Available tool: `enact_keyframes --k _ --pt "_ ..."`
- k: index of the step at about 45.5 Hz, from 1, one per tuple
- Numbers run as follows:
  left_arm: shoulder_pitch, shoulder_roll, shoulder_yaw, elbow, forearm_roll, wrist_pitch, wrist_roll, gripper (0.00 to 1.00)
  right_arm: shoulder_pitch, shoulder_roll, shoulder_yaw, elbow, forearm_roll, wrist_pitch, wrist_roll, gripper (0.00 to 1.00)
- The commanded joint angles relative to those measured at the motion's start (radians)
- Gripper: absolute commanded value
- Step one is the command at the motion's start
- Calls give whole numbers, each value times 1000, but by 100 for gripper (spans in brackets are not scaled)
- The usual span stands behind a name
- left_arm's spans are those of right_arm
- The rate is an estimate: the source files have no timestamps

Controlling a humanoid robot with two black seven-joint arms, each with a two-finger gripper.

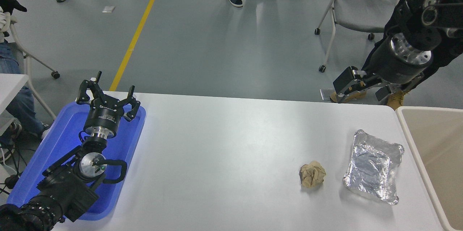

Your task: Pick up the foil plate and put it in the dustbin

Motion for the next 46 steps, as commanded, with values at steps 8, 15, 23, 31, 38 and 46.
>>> enact_keyframes --k 8,15,23,31,38,46 --pt "0 0 0 0 0 0 0 100 -2 0 2 0 -1 0 0 100" --pt "0 0 0 0 0 0 0 100 -4 -2 3 -3 -1 0 0 100" --pt "0 0 0 0 0 0 0 100 -18 0 8 -20 -1 0 0 100" --pt "0 0 0 0 0 0 0 100 -27 0 11 -37 0 0 2 100" --pt "0 0 0 0 1 0 0 100 -33 -3 11 -42 0 0 2 100" --pt "0 0 0 0 0 0 0 100 -36 -3 13 -54 0 0 2 100"
